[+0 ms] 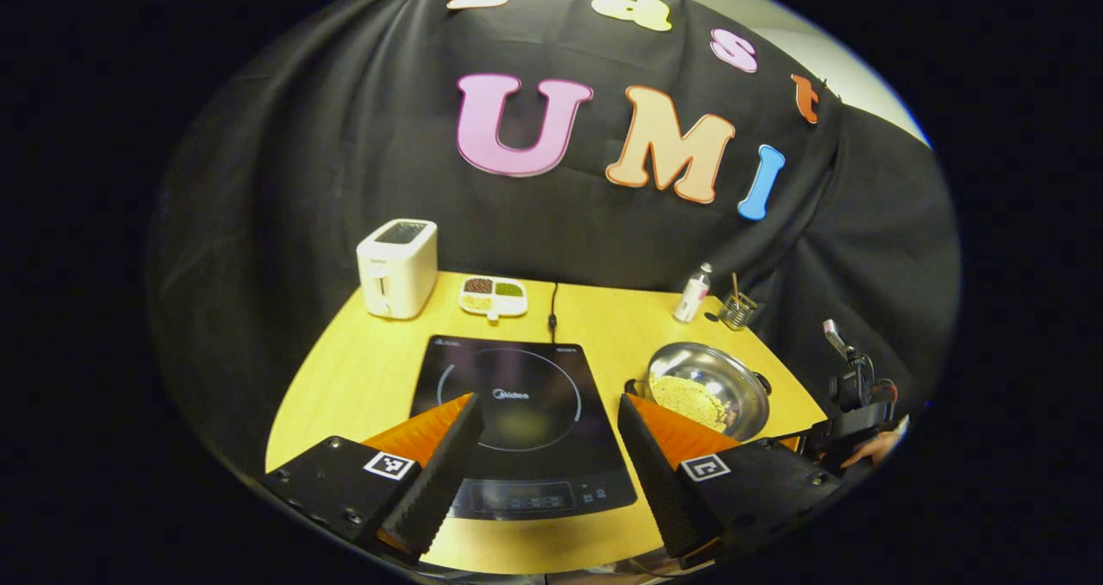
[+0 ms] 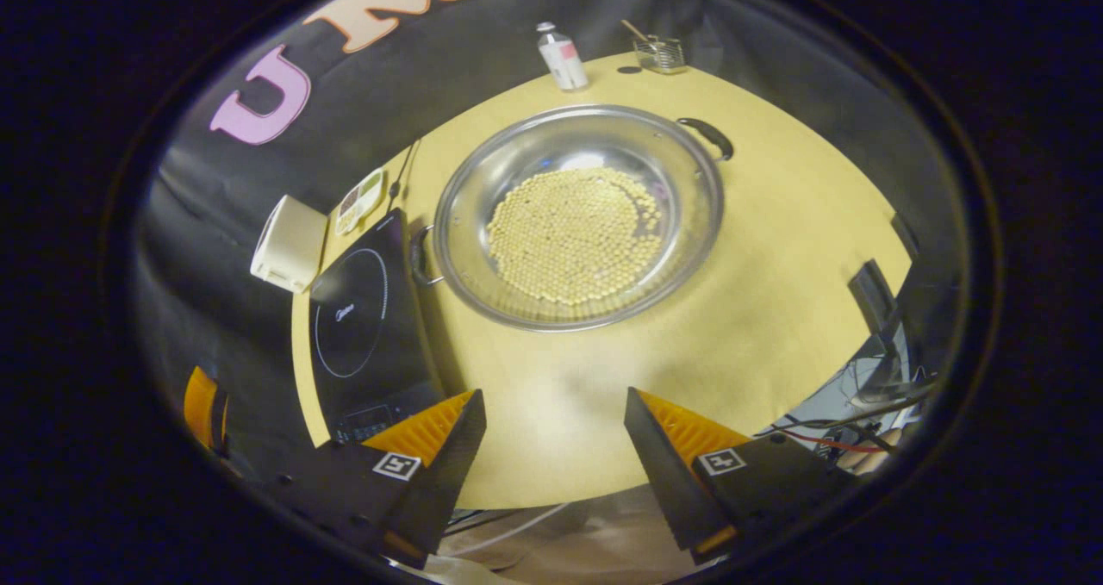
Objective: First push the handle of the pot to place it horizontally, then grasp the pot with both hands and set it on the induction cooktop.
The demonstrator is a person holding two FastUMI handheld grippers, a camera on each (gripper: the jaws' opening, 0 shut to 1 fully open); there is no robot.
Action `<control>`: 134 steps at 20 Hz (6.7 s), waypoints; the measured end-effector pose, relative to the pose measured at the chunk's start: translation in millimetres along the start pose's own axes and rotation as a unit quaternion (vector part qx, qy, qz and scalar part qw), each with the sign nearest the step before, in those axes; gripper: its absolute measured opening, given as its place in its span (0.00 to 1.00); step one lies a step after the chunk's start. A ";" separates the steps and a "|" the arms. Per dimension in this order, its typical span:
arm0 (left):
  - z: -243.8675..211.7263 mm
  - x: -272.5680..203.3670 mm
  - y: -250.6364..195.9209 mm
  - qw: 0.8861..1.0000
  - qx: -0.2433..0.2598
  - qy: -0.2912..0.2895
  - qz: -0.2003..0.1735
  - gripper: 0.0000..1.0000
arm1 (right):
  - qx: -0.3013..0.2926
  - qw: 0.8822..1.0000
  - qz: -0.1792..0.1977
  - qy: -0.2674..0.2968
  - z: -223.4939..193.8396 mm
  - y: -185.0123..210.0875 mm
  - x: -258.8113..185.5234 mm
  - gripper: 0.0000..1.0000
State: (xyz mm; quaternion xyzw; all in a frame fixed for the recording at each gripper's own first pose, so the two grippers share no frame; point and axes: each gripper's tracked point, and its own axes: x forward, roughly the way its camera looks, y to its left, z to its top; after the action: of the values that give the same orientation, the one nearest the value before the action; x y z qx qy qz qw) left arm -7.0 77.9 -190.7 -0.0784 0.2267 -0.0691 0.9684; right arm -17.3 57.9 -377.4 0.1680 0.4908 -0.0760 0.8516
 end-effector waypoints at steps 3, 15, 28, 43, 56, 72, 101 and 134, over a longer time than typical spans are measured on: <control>-8.2 15.9 -26.0 1.000 -0.013 0.023 -0.017 0.96 | 0.032 0.999 -0.007 0.004 20.3 -30.6 -7.8 0.94; -40.6 113.2 -134.3 0.990 -0.105 0.094 -0.005 0.96 | 0.021 0.998 0.031 0.041 162.2 -115.1 31.5 0.94; -101.0 202.1 -122.4 0.969 -0.113 0.208 0.065 0.96 | 0.013 0.987 0.085 0.133 201.4 -116.0 120.0 0.94; -141.7 248.3 -114.3 0.947 -0.108 0.296 0.064 0.93 | -0.029 0.974 0.130 0.182 197.6 -92.6 153.9 0.84; -149.6 238.9 -107.7 0.940 -0.118 0.311 0.079 0.63 | -0.064 0.974 0.133 0.169 194.8 -99.8 151.9 0.50; -123.4 116.2 -113.6 0.944 -0.115 0.296 0.089 0.58 | -0.102 0.969 0.142 0.172 147.3 -89.6 54.0 0.55; -43.1 84.2 187.4 0.970 -0.073 0.217 0.076 0.58 | -0.111 0.980 0.135 0.092 49.5 199.0 68.4 0.50; -8.3 129.4 214.4 0.987 -0.047 0.109 0.113 0.73 | -0.134 0.984 0.115 0.000 87.7 197.7 101.9 0.85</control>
State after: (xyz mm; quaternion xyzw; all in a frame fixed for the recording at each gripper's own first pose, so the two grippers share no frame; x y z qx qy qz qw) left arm 125.2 264.8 -292.7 -0.0900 0.3410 0.0434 0.9347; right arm 163.7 214.1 -382.8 0.1079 0.4737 0.0883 0.8696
